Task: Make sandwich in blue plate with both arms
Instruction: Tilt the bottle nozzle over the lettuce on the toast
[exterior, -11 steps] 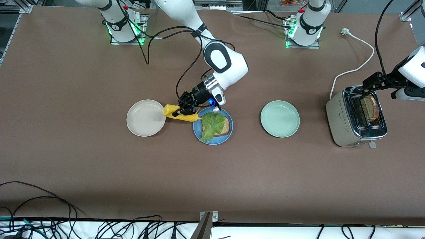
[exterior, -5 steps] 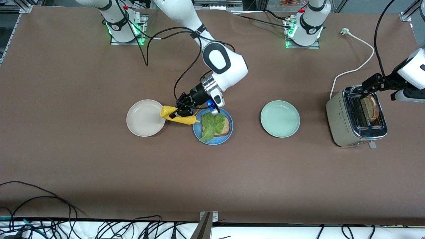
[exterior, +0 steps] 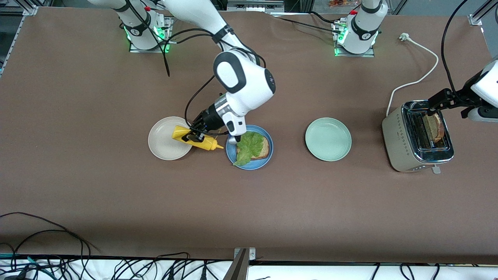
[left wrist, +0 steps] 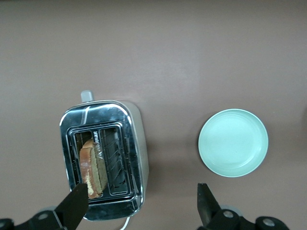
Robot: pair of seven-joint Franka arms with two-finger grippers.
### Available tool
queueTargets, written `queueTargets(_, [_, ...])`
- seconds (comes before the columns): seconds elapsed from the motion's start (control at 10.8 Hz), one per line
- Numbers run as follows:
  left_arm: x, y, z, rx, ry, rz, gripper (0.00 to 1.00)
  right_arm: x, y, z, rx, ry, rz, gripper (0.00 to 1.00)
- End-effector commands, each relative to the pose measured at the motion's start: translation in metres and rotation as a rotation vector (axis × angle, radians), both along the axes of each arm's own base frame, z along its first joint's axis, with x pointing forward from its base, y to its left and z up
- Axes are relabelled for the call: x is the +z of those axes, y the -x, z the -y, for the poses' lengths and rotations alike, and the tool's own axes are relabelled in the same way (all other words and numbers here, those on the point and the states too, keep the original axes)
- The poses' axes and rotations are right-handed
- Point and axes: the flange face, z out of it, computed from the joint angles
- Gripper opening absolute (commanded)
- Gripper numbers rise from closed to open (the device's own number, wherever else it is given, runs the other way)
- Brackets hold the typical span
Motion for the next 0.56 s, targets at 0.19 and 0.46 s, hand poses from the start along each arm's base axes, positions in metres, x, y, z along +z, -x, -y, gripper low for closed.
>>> queueTargets(0.19, [-0.045,0.003,-0.044,0.043,-0.031,0.042,1.00,0.052,-0.058,0.086,-0.141,-0.416,-0.202,0.16])
queueTargets(0.46, [-0.071,0.008,-0.060,0.071,-0.030,0.028,0.99,0.063,-0.088,0.145,-0.181,-0.608,-0.312,0.16])
